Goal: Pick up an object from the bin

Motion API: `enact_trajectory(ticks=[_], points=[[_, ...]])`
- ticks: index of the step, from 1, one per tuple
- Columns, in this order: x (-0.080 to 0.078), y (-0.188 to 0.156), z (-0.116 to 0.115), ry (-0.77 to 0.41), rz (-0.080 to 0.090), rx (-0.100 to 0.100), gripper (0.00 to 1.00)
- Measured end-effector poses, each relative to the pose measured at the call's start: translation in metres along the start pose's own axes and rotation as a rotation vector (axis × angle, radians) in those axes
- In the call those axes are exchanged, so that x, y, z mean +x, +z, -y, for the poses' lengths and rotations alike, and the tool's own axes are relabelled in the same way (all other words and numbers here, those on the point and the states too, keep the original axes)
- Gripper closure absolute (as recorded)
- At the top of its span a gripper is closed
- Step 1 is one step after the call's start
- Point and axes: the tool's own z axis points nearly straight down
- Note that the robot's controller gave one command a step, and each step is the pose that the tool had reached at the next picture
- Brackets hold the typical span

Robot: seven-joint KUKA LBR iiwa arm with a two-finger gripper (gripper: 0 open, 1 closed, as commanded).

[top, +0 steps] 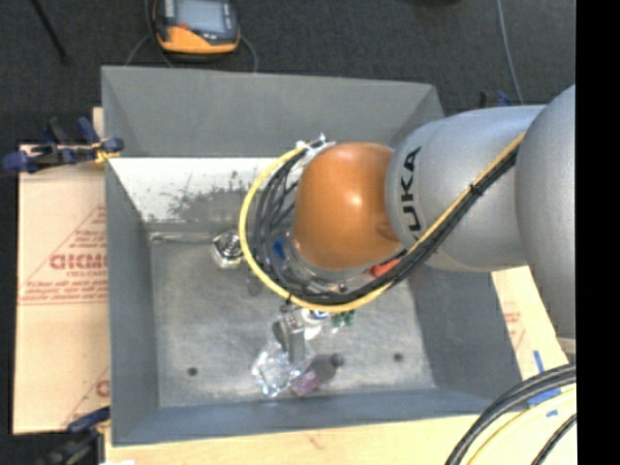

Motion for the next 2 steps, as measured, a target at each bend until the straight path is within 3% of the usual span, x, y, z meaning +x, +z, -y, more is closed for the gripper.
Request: enact_trajectory(ticks=[2], points=[[-0.0003,0.0011,0.0001,-0.056,0.006,0.001,0.00]])
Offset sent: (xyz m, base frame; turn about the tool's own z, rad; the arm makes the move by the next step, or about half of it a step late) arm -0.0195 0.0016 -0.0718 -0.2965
